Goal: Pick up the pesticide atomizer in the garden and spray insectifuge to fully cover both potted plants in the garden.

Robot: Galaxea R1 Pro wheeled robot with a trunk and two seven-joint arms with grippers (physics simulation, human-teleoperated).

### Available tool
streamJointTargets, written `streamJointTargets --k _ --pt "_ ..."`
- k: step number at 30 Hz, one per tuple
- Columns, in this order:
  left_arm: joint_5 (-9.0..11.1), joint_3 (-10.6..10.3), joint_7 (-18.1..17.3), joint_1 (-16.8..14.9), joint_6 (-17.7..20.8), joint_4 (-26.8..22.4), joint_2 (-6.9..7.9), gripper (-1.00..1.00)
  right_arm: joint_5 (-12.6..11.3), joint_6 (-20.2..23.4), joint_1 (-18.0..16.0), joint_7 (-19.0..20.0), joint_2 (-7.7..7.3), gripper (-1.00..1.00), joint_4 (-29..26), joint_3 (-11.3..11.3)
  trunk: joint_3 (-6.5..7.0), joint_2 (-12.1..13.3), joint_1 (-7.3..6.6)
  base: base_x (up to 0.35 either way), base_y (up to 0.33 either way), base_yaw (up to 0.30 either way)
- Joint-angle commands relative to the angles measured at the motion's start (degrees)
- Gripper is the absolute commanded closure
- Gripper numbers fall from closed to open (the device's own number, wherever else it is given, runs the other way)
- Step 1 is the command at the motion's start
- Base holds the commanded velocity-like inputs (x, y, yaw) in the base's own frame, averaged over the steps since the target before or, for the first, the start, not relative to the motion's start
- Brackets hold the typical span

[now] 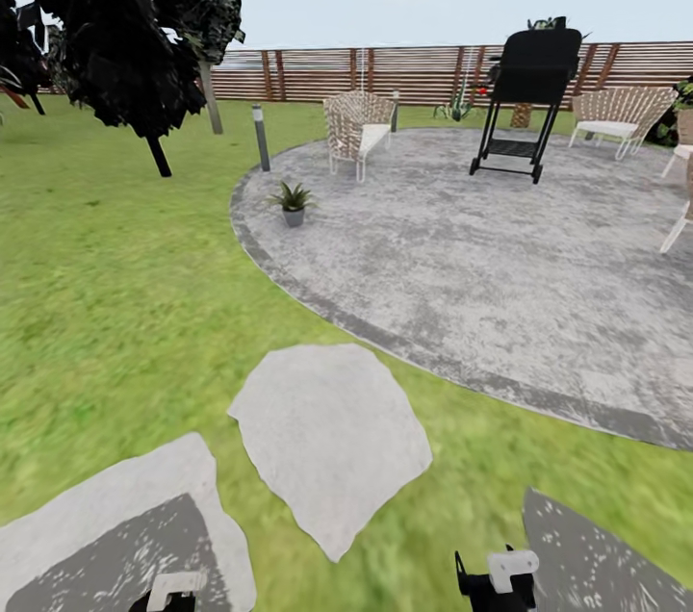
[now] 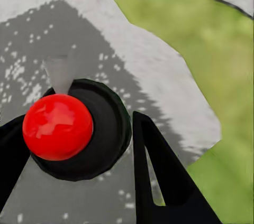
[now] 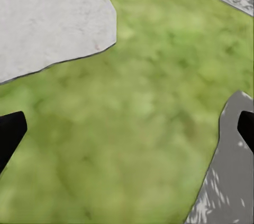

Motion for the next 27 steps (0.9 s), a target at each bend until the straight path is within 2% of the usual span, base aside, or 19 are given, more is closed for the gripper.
streamJointTargets --k 1,14,27 --pt "0.16 0.09 -0.04 0.00 -0.18 0.05 -0.02 1.00 0.60 -0.12 -0.03 -0.30 0.01 -1.00 0.04 -0.14 -0.05 -0.01 0.02 0.336 0.077 0.000" --pt "0.14 0.09 -0.04 0.04 -0.18 0.05 -0.06 1.00 0.60 -0.12 -0.03 -0.30 0.00 -1.00 0.04 -0.14 -0.05 -0.01 0.02 0.336 0.076 0.000" --pt "0.14 0.09 -0.04 0.04 -0.18 0.05 -0.12 1.00 0.60 -0.08 -0.03 -0.30 0.02 -1.00 0.04 -0.14 -0.05 -0.01 0.02 0.338 0.006 0.000"
